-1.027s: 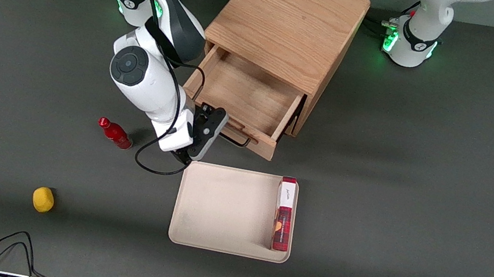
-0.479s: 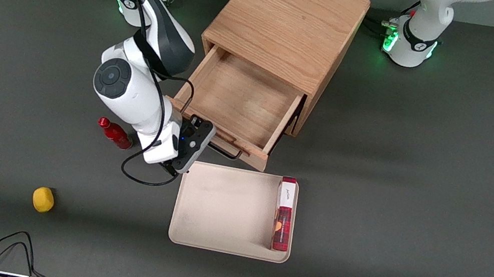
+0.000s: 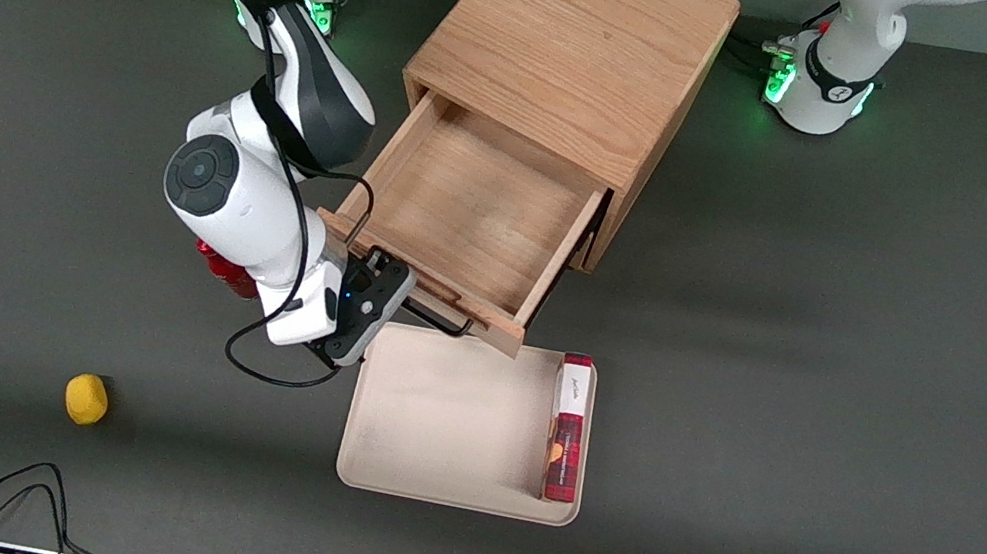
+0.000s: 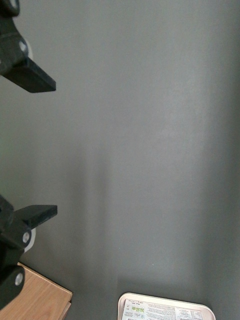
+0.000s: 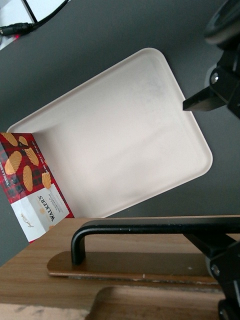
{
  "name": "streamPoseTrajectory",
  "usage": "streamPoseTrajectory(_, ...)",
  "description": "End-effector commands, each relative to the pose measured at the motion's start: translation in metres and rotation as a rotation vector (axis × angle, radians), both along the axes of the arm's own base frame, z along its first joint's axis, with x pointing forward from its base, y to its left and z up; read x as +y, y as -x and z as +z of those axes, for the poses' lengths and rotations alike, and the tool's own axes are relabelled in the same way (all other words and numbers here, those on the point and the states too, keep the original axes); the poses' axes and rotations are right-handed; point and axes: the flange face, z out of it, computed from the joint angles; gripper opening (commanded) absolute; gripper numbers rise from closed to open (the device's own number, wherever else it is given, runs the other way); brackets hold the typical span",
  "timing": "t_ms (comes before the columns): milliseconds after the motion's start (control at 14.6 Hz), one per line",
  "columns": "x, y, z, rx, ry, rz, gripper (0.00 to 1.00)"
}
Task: Open upper drawer
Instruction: 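Pull the upper drawer outward by its handle with the right gripper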
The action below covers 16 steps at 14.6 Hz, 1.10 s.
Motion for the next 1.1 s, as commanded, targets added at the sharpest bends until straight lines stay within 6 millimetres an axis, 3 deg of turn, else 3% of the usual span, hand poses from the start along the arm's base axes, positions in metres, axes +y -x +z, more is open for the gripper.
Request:
streamPoseTrajectory(0, -0.001, -0.016, -0.003, -0.019, -0.017, 0.007, 1.00)
streamPoseTrajectory(479, -0.011, -0.033, -0.008, -0.024, -0.033, -0.018, 1.00)
streamPoseTrajectory(548, -0.021, -0.038, -0.007, -0.027, -0.030, -0.034, 1.00)
streamPoseTrajectory(1027, -0.021, -0.038, -0.001, -0.033, -0.036, -0.044, 1.00)
